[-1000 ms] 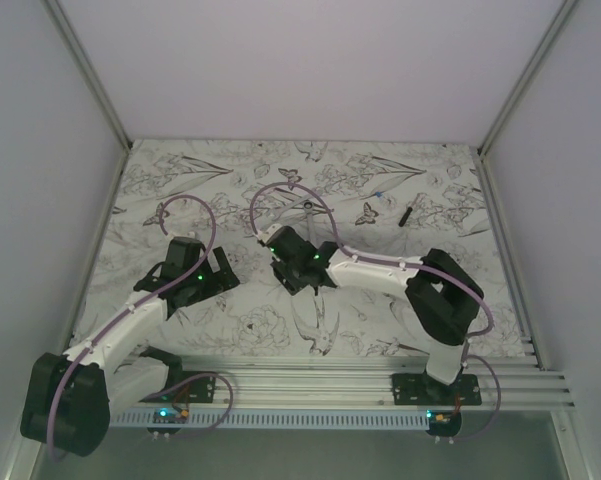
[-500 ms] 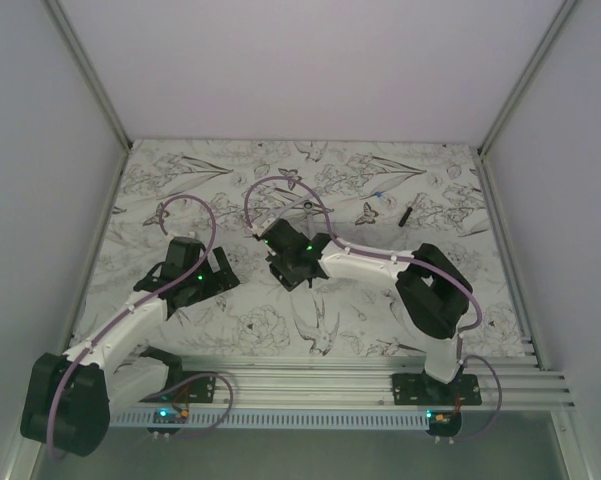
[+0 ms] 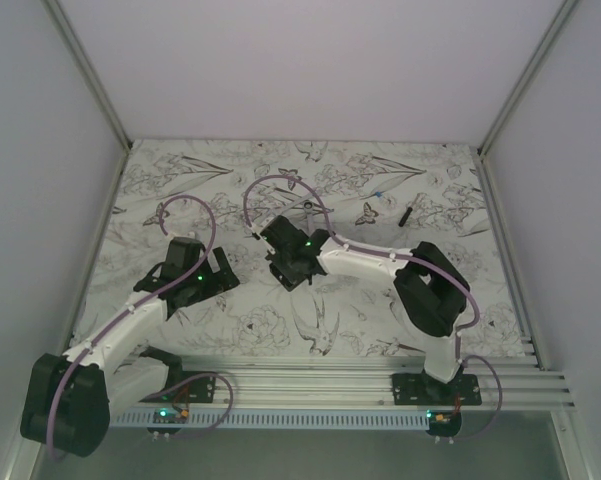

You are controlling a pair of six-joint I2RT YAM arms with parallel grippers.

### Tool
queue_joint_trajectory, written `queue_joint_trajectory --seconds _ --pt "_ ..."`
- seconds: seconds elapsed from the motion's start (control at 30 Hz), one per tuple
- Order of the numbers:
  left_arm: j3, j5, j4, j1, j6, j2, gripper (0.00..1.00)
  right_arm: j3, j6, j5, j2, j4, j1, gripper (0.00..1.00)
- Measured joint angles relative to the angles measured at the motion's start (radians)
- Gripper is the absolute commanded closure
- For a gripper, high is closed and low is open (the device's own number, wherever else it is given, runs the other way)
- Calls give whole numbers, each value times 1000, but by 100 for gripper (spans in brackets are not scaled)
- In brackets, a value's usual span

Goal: Snap on the fuse box
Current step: Install the fuse at the fuse box base.

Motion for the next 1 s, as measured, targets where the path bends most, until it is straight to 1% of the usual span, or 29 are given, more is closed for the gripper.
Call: queue_joint_trajectory --seconds 0.37,0.73,1.0 --pt "-3 0 0 0 0 -6 0 48 -3 0 32 -61 0 100" --pt "-4 0 0 0 0 -7 0 -22 -6 -17 -3 2 -4 100" --pt "-5 0 0 0 0 -13 0 72 -14 -26 55 -95 -5 100"
